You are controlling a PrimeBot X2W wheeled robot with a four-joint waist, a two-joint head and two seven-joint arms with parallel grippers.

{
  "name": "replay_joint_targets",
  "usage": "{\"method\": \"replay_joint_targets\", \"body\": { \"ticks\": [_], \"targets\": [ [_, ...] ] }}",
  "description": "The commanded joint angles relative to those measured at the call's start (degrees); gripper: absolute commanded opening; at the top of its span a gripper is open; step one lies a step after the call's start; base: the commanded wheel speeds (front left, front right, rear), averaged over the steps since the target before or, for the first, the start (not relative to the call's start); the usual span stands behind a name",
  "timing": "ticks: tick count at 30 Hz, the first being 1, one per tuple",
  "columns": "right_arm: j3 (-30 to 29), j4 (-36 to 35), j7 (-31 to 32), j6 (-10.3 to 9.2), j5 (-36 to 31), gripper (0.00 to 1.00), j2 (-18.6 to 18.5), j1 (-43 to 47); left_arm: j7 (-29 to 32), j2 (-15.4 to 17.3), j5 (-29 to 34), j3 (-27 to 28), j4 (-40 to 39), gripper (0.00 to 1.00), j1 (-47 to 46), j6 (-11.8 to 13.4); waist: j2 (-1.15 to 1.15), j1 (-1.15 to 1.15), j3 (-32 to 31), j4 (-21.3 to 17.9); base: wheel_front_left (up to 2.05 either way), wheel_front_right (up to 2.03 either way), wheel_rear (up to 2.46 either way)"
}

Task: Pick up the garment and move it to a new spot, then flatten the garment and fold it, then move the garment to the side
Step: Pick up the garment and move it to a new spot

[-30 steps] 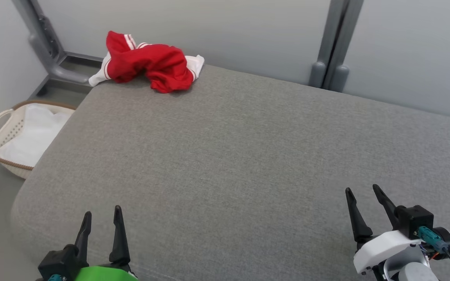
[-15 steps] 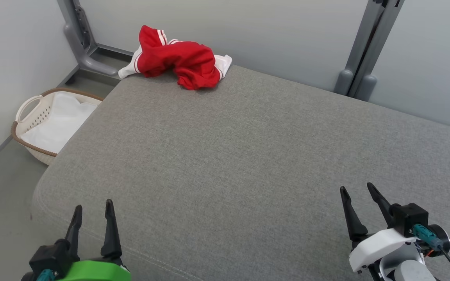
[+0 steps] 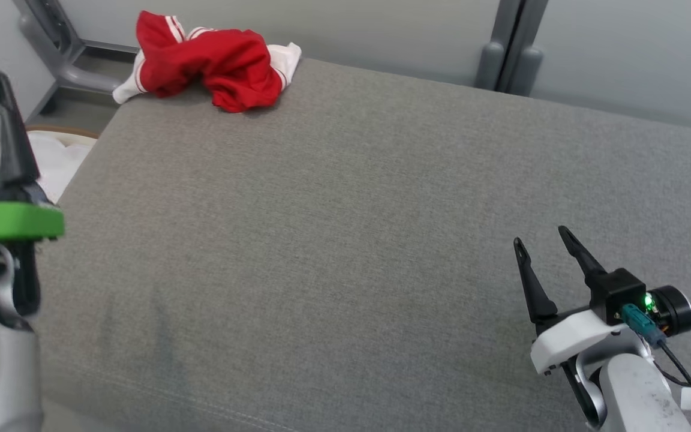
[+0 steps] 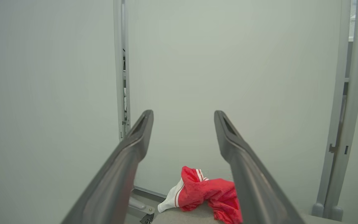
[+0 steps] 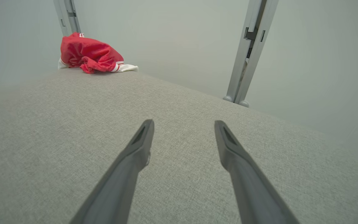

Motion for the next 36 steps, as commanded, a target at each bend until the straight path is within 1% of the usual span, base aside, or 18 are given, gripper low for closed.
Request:
{"method": "replay_joint_targets", "body": {
  "ticks": [1,3,5,9,10,13,16,22,28,33,36],
  "targets": [
    [0.2,-1.1,0.4,-0.09,-1.0,1.00,-0.3,-1.7,0.8,1.4,-1.4,0.3,2.0,1.00,-5.0,-0.2,0.00,0.00,7.0,-6.6,0.00,0.00,0.00],
    [0.7,-2.1,1.0,-0.09,-1.9,1.00,-0.3,-2.8,2.0,3.1,-2.9,0.5,4.9,1.00,-10.5,-0.3,0.00,0.00,9.2,-8.7,0.00,0.00,0.00],
    [1.5,-3.3,1.6,-0.09,-2.6,1.00,-0.3,-4.0,2.9,5.6,-2.8,0.0,7.7,1.00,-15.7,-0.4,0.00,0.00,11.6,-11.1,0.00,0.00,0.00],
    [1.7,-6.0,2.6,-0.09,-3.7,1.00,-0.3,-5.6,5.0,7.4,-4.8,-1.9,14.3,1.00,-23.8,-0.5,0.00,0.00,16.1,-14.6,0.00,0.00,0.00],
    [1.7,-7.4,3.0,-0.09,-4.2,1.00,-0.3,-6.2,6.2,8.4,-5.1,-3.1,17.3,1.00,-26.9,-0.5,0.00,0.00,18.4,-16.0,0.00,0.00,0.00],
    [2.1,-9.7,3.5,-0.09,-4.8,1.00,-0.2,-6.9,8.4,9.4,-6.1,-4.0,22.9,1.00,-30.4,-0.5,0.00,0.00,21.7,-18.0,0.00,0.00,0.00],
    [2.0,-12.1,4.1,-0.09,-4.8,1.00,-0.3,-7.3,12.1,10.5,-6.1,-5.9,28.9,1.00,-33.0,-0.5,0.00,0.00,24.7,-19.7,0.00,0.00,0.00],
    [0.9,-17.4,4.8,-0.09,-5.7,1.00,-0.2,-7.6,14.1,10.9,-7.9,-7.6,36.3,1.00,-35.7,-0.5,0.00,0.00,29.4,-21.5,0.00,0.00,0.00],
    [0.5,-22.7,5.9,-0.09,-6.4,1.00,-0.2,-7.6,15.0,11.6,-9.2,-7.6,42.7,1.00,-37.5,-0.5,0.00,0.00,32.6,-22.4,0.00,0.00,0.00],
    [0.7,-26.2,6.7,-0.09,-6.7,1.00,-0.2,-6.8,13.7,12.1,-9.8,-7.0,46.6,1.00,-39.3,0.5,0.00,0.00,34.6,-23.0,0.00,0.00,0.00],
    [0.5,-27.2,7.1,-0.09,-6.8,1.00,-0.2,-6.3,12.7,12.5,-9.7,-6.8,48.7,1.00,-40.4,2.0,0.00,0.00,35.3,-23.1,0.00,0.00,0.00]
  ]
}}
